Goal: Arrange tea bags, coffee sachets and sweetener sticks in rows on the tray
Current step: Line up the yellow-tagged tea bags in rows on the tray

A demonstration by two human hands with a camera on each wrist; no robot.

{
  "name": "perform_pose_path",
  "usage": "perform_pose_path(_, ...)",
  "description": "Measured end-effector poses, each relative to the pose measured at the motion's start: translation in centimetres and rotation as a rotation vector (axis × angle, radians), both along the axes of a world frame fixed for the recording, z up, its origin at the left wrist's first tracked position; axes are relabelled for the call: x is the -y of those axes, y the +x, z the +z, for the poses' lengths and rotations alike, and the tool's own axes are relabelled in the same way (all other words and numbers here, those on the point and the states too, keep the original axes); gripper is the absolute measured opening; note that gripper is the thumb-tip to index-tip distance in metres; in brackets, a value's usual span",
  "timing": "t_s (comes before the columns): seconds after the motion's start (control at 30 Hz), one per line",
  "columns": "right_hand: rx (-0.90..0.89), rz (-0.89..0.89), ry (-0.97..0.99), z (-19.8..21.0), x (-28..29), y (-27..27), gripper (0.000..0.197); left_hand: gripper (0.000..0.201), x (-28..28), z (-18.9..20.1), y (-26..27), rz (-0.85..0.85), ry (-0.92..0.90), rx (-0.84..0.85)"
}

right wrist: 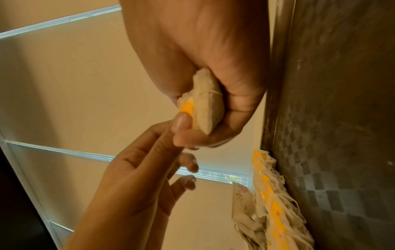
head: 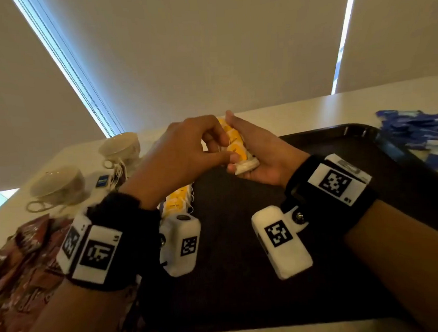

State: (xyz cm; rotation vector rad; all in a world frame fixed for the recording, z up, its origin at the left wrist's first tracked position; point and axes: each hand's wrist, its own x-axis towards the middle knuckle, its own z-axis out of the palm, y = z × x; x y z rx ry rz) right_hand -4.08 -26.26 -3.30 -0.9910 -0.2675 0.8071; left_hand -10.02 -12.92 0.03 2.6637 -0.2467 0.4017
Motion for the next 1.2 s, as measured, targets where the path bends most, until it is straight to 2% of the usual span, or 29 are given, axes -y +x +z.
perform_pose_path(0.17,0.009,-0.029,-0.035,-0.1,-0.3,-0.2,0.043,0.022,0.1,-0.6,0.2,0.028,0.026,-0.02)
perform_pose_path(0.33,0.014,-0.041,-0.071,-0.1,-0.4,-0.3,0.038,0.015,-0.2,0.3,-0.4,-0.034,0.007,-0.072)
perform_pose_path(0.57,0.035,-0.043,-0.127,-0.1,-0.7,-0.4,0.041,0.014,-1.0,1.4,-1.3,-0.131,-0.147,-0.197)
perform_pose_path(0.8,0.061,-0.099,-0.241,-0.2,-0.7,-0.3,0.04,0.018,-1.0,1.5,-1.1,-0.157,-0.178,-0.179)
perform_pose_path(0.97,0.05,-0.125,-0.228,-0.5,-0.6,-0.1,0.04,0.019,-0.9,1.7,-1.3,-0.17,-0.254,-0.195)
perform_pose_path(1.2,0.019,-0.147,-0.205,-0.3,-0.6,-0.3,0.041,0.017,-1.3,3.6,-3.9,-0.118,-0.235,-0.129)
